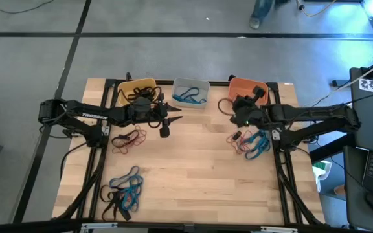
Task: Sort rubber bands into baskets
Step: Put the red rubber band into the orange bin
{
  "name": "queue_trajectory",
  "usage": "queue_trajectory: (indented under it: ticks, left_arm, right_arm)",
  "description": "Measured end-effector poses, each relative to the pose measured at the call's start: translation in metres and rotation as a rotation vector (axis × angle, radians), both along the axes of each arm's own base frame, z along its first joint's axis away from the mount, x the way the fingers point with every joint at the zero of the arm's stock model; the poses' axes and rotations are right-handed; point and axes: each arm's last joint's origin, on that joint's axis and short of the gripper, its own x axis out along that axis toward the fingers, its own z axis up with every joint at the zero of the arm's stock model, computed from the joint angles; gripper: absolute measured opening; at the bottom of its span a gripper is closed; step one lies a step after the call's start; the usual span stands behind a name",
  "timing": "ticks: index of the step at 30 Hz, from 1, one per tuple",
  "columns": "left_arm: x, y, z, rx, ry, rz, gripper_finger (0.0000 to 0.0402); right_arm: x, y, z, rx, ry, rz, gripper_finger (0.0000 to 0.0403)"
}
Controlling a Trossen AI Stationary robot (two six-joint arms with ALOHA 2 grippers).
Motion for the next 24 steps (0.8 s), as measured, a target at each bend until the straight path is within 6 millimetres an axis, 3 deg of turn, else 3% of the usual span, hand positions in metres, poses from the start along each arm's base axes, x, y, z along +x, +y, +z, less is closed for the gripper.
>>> queue_trajectory:
  ticks: [12, 24]
  left_arm:
    - [0.0, 0.0, 0.0, 0.0, 0.001, 0.0, 0.013]
    - [0.0, 0.0, 0.0, 0.006, 0.003, -0.001, 0.013]
  right_arm:
    - [-0.022, -0.076, -0.004, 0.193, -0.003, -0.196, 0.0003]
    - [-0.043, -0.118, -0.012, 0.379, -0.066, -0.255, 0.0003]
